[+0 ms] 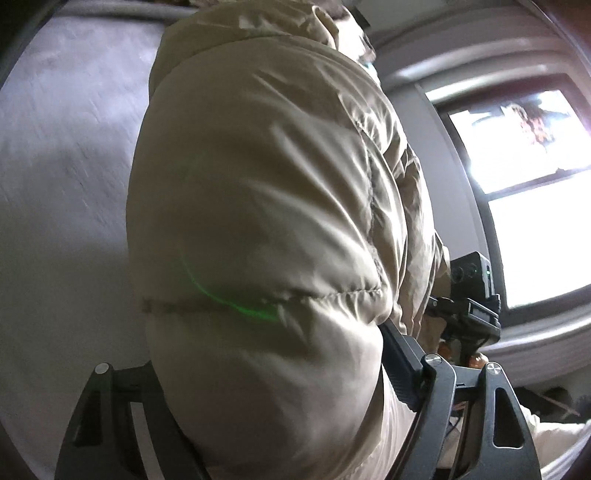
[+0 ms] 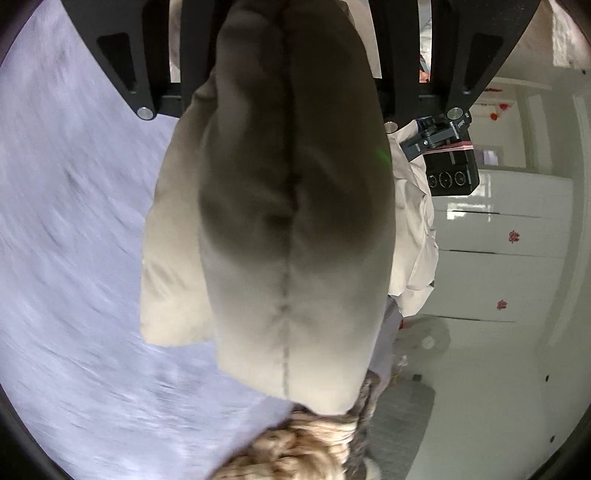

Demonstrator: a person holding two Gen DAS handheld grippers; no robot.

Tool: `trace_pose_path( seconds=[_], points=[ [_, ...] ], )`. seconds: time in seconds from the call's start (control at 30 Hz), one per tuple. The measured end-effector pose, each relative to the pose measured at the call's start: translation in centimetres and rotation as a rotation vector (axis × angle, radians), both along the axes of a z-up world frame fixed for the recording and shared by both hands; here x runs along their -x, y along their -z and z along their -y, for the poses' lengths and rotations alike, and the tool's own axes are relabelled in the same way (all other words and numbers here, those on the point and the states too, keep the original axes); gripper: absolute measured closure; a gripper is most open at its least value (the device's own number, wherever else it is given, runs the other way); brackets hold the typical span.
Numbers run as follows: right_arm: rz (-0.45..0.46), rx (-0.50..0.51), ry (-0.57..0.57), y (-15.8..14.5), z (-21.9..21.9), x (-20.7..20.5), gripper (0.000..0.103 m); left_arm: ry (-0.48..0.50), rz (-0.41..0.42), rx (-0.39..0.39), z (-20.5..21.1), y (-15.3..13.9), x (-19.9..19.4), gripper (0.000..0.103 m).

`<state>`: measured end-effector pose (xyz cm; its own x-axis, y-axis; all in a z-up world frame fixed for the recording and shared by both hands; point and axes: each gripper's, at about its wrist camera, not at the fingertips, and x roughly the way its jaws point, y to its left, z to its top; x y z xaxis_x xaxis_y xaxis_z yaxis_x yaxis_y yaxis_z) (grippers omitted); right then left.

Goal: Fold large clothes

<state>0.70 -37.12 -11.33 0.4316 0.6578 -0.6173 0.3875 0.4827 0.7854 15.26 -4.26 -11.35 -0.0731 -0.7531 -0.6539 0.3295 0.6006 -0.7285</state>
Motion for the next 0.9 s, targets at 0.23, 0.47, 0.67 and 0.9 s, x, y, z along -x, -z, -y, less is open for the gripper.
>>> trace_pose_path(
  seconds=[0.23,0.47,0.67,0.9],
  points=[
    [-0.014,-0.020,-0.004,4.8,-1.7,-7.8,0.056,-0.056,0.002,-0.093,-1.8,3.6,-7.2,0.022],
    [-0.073,-0.008,0.020,9.2,-1.6,-8.9,0.054,-0.092,-0.030,-0.130,-2.4,7.4,-9.1,0.013],
    [-0.155,0.100,0.018,7.3,-1.3,-6.2,0.043,-0.130,0.097,-0.263,-1.2,3.7,-5.1,0.013],
    [-0.057,0.542,0.064,-2.4,-1.0,-3.9,0.083,-0.272,0.323,-0.330,-5.8,-0.8,-6.8,0.013]
  ],
)
